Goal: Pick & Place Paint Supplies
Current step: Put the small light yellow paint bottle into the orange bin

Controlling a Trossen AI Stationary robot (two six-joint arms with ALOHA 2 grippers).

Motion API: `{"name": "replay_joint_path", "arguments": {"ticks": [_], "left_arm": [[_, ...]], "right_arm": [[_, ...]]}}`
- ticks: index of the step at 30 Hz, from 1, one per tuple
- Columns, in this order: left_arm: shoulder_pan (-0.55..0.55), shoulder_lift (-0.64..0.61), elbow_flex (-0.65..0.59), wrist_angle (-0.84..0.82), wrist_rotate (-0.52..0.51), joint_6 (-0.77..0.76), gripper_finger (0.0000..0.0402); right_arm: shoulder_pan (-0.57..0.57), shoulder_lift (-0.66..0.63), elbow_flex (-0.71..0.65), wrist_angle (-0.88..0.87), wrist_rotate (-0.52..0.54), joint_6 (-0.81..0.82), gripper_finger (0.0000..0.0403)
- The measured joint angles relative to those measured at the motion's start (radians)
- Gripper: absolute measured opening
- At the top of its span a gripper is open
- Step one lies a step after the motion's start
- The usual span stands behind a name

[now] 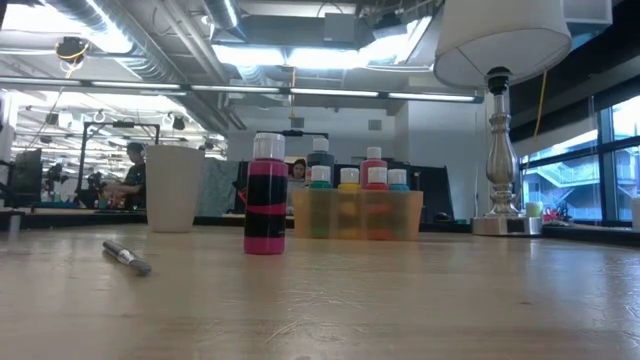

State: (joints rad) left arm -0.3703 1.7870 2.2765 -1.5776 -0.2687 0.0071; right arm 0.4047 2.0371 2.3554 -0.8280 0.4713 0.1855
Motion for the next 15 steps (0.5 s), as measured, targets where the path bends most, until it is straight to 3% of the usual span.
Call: {"name": "replay_joint_path", "arguments": {"ticks": [8,15], "left_arm": [[0.000,0.000,0.000,0.001,0.004,0.007,0.0115],[0.000,0.000,0.000,0.003,0.005,0.008,0.0116]], "right_arm": [[0.000,0.006,0.000,0.010,0.003,-0.018,0.0244],[0.000,0.006,0.000,0.005,0.003,-0.018,0.0167]]}}
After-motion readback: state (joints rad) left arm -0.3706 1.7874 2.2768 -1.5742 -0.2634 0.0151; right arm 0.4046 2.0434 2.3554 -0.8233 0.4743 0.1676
